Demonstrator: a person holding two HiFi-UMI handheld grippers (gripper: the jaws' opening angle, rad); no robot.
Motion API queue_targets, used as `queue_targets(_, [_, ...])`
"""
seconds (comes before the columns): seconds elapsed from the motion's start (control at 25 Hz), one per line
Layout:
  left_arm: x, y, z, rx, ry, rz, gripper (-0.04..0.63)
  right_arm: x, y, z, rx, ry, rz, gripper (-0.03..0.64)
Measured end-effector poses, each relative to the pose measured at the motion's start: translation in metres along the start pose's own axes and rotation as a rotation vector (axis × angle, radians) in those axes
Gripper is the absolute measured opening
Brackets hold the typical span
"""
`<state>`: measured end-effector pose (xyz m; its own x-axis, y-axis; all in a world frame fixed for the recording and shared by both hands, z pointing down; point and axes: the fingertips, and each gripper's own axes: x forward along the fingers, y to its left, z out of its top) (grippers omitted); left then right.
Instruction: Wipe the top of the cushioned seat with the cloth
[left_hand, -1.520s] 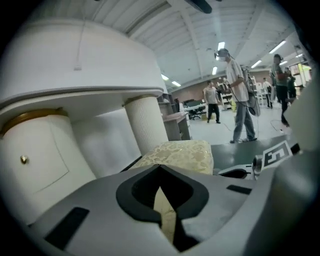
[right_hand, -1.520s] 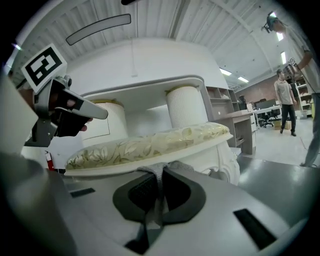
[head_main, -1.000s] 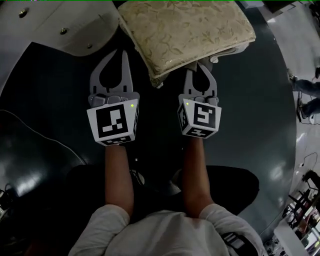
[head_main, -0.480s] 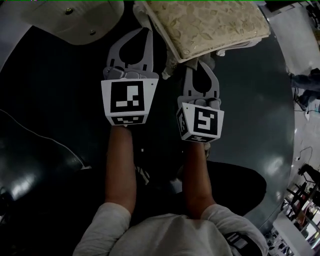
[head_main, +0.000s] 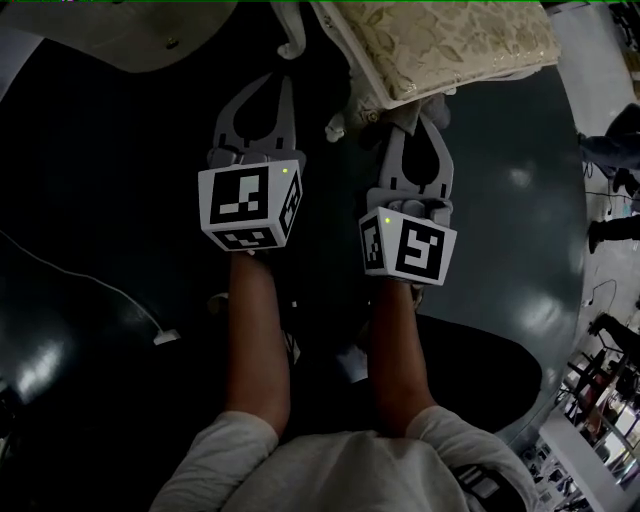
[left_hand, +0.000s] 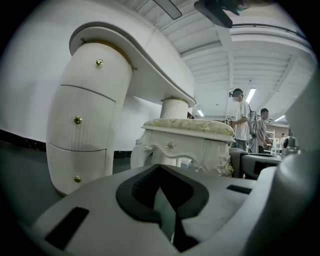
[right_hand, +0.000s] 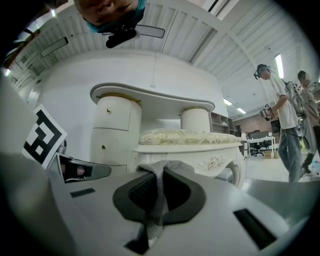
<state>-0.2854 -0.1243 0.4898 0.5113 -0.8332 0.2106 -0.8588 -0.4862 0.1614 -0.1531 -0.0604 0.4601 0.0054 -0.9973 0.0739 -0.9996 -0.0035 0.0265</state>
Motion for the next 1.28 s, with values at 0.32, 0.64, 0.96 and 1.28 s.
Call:
queue_targets(0.32, [0.001, -0.004, -0.015, 0.060, 0.027, -0.019, 0.014, -0.003, 0.002, -0.021, -0.002, 0.050, 0.009, 0.014])
queue_targets(0.64, [0.009, -0.023, -0.035, 0.110, 0.058, -0.058, 0.014, -0.003, 0.001, -0.052, 0.019, 0.045, 0.030, 0.014])
queue_targets(0.96, [0.015, -0.029, -0.053, 0.090, 0.069, -0.061, 0.014, 0.012, 0.000, -0.107, 0.041, 0.137, 0.047, 0.014])
queue_targets(1.28, [0.018, -0.036, -0.082, 0.099, 0.126, -0.072, 0.014, 0.024, 0.002, -0.165, -0.007, 0.236, 0.078, 0.014])
